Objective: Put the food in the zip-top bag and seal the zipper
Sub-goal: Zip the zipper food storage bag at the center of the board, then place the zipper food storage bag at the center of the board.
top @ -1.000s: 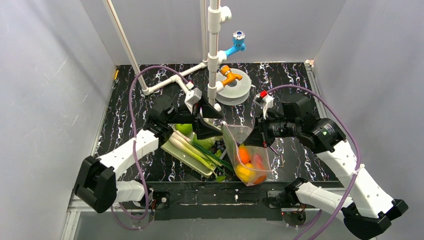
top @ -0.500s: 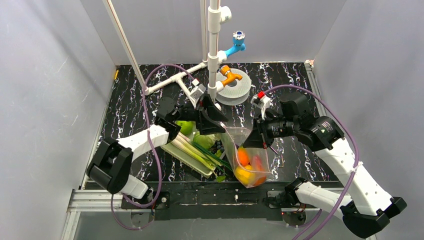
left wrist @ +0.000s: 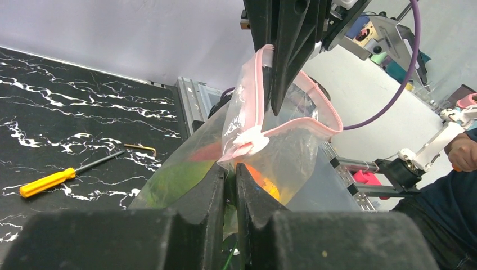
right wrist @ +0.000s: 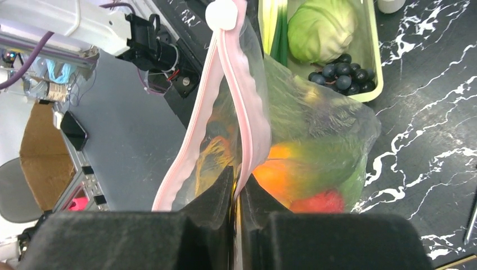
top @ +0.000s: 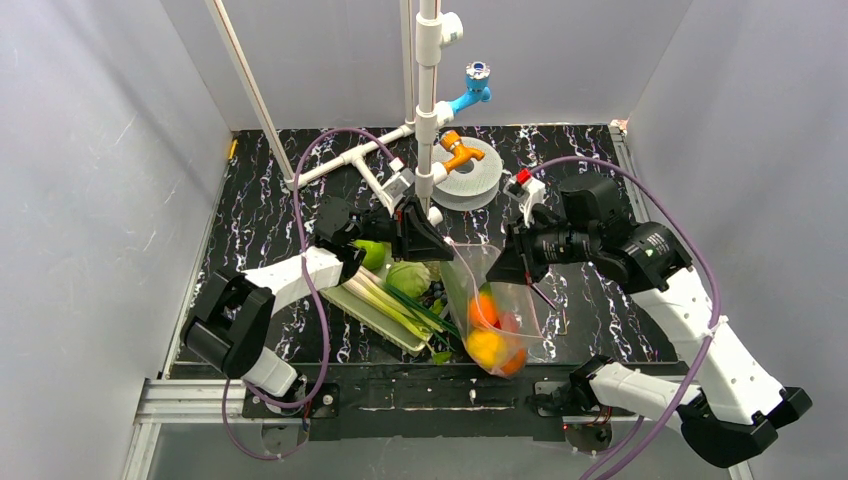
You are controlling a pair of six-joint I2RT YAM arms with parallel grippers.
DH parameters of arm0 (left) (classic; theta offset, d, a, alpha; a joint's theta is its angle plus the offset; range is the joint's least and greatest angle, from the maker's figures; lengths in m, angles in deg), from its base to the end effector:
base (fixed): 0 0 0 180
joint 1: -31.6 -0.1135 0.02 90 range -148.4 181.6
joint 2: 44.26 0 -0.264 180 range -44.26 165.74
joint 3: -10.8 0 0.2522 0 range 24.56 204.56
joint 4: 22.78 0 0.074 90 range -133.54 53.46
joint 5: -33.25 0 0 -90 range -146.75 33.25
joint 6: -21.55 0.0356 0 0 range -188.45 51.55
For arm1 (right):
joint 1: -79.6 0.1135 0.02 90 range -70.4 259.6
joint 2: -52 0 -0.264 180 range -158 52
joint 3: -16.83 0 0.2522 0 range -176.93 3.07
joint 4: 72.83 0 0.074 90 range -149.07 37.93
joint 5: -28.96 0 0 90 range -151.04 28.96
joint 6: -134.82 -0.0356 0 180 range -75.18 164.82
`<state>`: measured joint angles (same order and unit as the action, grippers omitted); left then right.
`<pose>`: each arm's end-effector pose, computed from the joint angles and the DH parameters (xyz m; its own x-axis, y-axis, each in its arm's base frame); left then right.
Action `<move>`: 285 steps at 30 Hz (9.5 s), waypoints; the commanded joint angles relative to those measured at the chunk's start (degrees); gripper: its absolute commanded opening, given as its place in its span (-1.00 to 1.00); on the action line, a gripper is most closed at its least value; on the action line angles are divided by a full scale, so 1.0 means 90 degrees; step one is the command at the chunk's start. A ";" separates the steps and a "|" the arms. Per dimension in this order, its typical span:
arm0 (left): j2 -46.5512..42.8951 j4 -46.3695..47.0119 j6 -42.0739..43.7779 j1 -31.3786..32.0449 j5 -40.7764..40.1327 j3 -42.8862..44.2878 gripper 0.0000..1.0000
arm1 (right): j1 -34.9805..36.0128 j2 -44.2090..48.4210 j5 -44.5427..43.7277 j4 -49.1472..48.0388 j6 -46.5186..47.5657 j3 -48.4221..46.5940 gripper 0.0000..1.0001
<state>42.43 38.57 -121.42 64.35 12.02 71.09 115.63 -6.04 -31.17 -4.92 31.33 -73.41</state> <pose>0.2359 -0.1912 0.3147 -0.3792 -0.0998 -0.9199 0.8896 -0.3129 -0.3328 0.1342 0.1195 0.4107 -0.6543 -0.2258 -0.7218 -0.7039 0.5307 0.4721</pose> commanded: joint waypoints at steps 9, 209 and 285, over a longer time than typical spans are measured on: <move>-0.0696 -0.1284 0.0781 0.0023 -0.0924 0.0147 -1.00 | 0.0748 -0.0519 -0.1516 0.0582 0.0290 -0.1655 0.48; -0.0577 -0.0313 -0.0096 -0.0661 -0.1739 -0.0223 -1.00 | 0.2573 -0.1189 -0.4559 0.1115 0.0109 -0.2056 0.40; -0.3482 -0.5087 0.3752 -0.0641 -0.4632 -0.0271 0.72 | -0.2245 -0.4941 -0.6207 -0.1143 -0.1337 -0.2999 -0.97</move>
<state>12.51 -8.11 -88.77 58.67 -29.23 69.05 95.67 -47.06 -89.99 -13.47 20.53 -96.95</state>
